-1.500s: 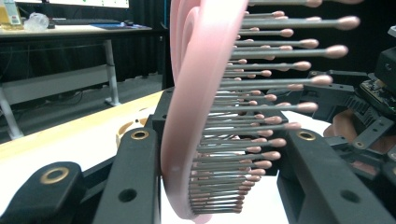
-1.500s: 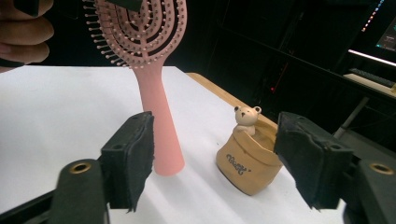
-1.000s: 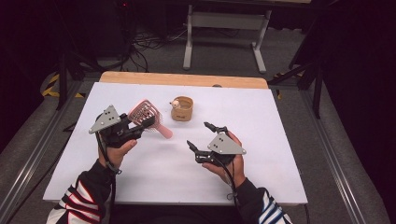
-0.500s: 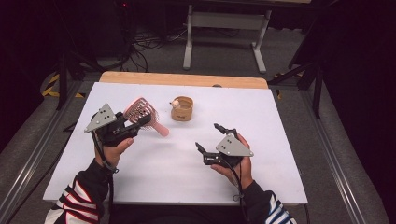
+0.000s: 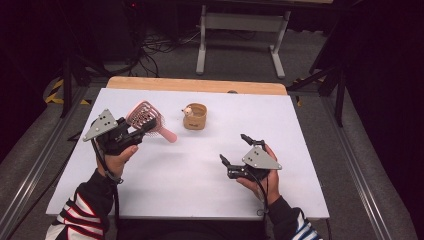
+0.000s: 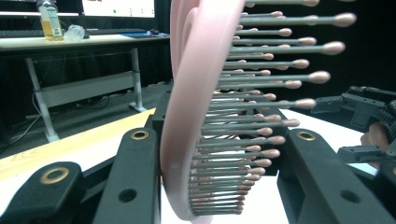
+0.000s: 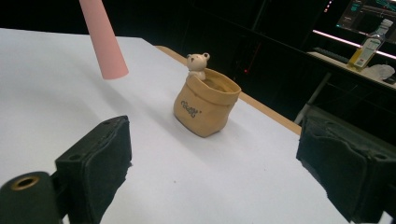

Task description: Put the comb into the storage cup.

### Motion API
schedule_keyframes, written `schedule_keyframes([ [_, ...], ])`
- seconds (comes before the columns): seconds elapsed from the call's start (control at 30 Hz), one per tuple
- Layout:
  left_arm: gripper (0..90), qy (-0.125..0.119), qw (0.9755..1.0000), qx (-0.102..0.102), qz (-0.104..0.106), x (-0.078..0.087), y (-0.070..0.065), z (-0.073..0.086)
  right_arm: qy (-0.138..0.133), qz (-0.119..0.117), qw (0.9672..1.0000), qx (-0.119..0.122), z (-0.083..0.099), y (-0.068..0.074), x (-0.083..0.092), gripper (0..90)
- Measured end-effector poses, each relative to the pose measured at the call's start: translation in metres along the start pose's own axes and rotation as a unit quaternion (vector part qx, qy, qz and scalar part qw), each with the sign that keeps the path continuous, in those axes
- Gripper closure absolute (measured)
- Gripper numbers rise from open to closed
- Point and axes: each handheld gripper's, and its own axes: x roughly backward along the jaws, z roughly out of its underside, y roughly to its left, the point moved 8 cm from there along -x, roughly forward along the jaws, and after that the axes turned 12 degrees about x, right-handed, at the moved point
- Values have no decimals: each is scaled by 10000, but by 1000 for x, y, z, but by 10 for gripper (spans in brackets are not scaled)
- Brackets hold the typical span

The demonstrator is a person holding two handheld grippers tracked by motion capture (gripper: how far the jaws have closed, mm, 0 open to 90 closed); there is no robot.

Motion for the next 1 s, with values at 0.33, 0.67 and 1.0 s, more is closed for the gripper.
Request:
schedule_keyframes([
  [0.33,628,-223,9996,-154,55,-3,-6,-23,248,141,9996,-36,21,-4,8,103],
  [0.67,629,-300,9989,-344,67,-13,-13,-49,405,258,9985,-262,37,-14,26,103],
  [1.0,629,-232,9982,-528,175,-42,-28,-72,399,373,9974,-472,45,-25,37,104],
])
